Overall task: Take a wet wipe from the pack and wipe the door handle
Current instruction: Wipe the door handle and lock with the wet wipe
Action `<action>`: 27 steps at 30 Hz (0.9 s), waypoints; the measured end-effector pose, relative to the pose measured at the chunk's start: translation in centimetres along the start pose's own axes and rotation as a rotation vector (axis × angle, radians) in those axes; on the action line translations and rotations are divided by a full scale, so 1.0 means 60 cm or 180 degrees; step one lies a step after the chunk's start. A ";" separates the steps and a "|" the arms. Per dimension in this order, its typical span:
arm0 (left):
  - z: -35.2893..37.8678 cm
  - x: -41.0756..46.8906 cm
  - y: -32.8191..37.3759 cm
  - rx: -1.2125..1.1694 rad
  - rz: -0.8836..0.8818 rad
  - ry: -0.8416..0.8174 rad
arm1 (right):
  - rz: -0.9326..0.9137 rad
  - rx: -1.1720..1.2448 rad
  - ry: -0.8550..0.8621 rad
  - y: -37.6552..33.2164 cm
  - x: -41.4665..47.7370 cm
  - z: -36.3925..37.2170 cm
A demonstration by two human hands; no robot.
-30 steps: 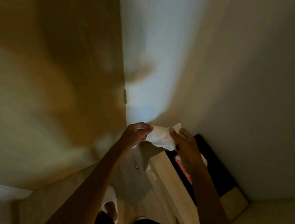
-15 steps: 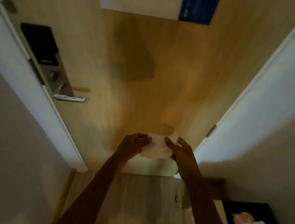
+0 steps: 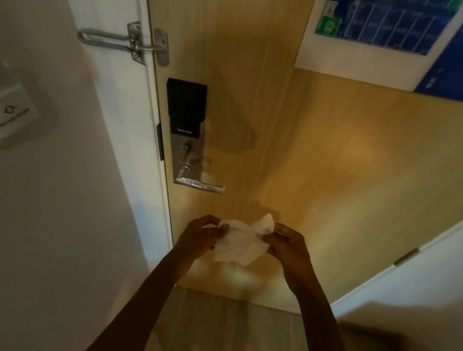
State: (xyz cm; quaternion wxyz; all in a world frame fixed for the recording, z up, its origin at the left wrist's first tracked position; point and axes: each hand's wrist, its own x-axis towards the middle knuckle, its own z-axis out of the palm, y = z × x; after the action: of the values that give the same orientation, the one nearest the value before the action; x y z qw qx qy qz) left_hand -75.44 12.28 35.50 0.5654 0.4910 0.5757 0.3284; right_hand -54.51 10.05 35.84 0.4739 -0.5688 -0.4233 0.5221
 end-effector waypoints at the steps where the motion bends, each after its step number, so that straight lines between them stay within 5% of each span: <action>1: -0.005 0.002 -0.002 0.0007 0.0017 0.0005 | -0.0004 -0.0087 0.0017 0.000 0.006 0.006; 12: -0.034 0.012 -0.019 -0.0747 0.0109 0.0315 | 0.0364 0.0081 -0.0239 -0.003 0.065 0.029; 27: -0.062 -0.017 -0.051 -0.1460 0.0220 0.1136 | -0.1212 -0.1389 -0.0246 -0.095 0.162 0.084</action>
State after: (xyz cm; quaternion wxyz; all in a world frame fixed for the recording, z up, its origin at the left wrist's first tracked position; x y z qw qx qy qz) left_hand -79.77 11.04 33.53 0.5399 0.3042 0.5597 0.5502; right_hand -58.53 21.13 39.51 0.4134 -0.5473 -0.6425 0.3417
